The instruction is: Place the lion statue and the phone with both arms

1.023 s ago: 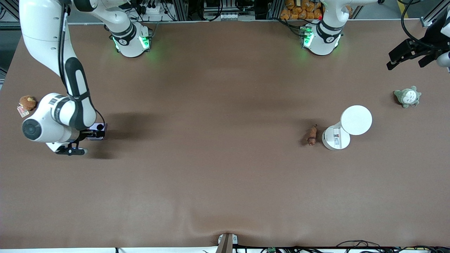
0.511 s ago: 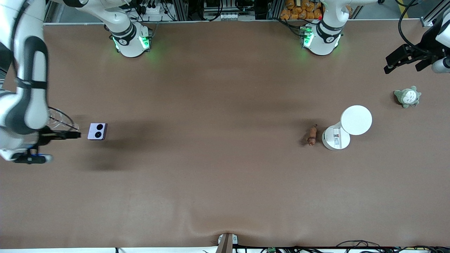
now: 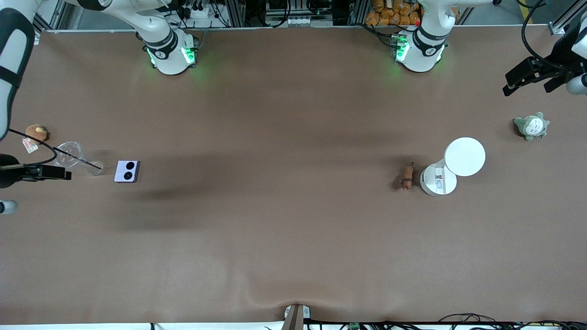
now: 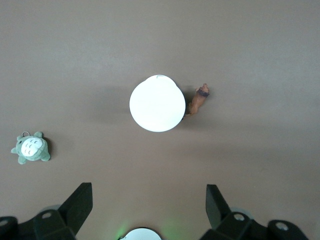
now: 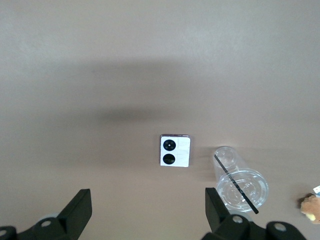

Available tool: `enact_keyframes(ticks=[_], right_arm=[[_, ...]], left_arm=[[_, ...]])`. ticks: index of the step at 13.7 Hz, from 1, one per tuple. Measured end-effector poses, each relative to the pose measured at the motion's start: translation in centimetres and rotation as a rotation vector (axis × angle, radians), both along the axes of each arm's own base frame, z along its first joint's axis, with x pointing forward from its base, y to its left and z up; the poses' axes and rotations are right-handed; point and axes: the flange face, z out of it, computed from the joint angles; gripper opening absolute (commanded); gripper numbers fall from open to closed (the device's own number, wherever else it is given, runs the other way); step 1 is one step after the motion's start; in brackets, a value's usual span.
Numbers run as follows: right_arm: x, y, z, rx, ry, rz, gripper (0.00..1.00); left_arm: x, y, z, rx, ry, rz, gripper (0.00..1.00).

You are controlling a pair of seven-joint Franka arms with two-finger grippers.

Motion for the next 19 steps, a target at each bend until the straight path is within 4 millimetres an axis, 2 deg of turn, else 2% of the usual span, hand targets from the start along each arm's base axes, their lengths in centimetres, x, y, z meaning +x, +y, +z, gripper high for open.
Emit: enact_keyframes(ticks=[4,7,10,12,16,17,19], right_arm=[[-0.1,0.3,2.2,-0.004,-0.037,0.009,1.00],[-0.9,0.4,4.4,0.009,-0.054,0.013,1.00],[-1.4,0.4,5.3,0.016,-0.057,0.013,1.00],[-2.6,0.7,6.5,0.033,-0.033,0.019,1.00],[-5.9,1.4,12.0,0.075,-0.068,0.031,1.00],[-6.5,1.4,12.5,0.081,-0.068,0.036,1.00],[-7.4,1.3,12.1,0.071,-0.044,0.061,1.00]], left_arm=[[0.0,0.0,0.1,0.000,-0.002,-0.001,1.00],[-0.3,-0.1,0.2,0.001,0.008,-0.002,1.00],[-0.3,-0.1,0.2,0.001,0.010,-0.002,1.00],[-0.4,-0.2,0.2,0.001,0.011,-0.004,1.00],[-0.4,-0.3,0.2,0.001,0.013,-0.007,1.00],[-0.4,-0.3,0.2,0.001,0.013,-0.007,1.00],[-0.4,-0.4,0.2,0.001,0.014,-0.009,1.00]])
